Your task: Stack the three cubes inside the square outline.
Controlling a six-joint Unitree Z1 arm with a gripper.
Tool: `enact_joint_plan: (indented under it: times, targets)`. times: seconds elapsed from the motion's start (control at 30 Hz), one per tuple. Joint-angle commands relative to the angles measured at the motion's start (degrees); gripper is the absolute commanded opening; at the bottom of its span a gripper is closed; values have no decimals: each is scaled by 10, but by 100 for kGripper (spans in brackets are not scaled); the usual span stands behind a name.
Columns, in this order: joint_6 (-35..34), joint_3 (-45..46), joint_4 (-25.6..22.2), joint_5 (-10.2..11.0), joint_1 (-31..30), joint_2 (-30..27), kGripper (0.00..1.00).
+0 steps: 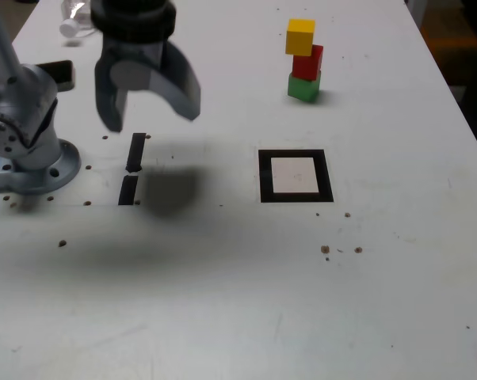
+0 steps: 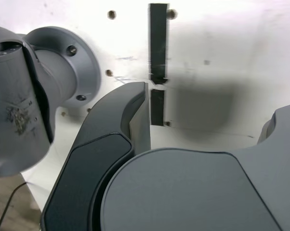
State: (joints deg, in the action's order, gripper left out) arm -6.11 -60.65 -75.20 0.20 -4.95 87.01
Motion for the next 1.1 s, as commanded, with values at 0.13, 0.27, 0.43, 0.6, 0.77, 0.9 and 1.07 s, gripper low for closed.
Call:
enact_joint_plan:
  times: [0.13,0.27,0.43,0.6,0.77,0.9,1.07]
  targets:
    - [9,-124,-73,13,-1,20,92]
    - [26,-214,-133,18,3,40,92]
    - [71,-319,-179,18,29,72,92]
    - [124,-390,-187,4,65,106,92]
    - [170,-430,-188,-15,97,136,92]
    - [220,-463,-188,-25,128,161,92]
    - [269,-482,-189,-27,158,183,92]
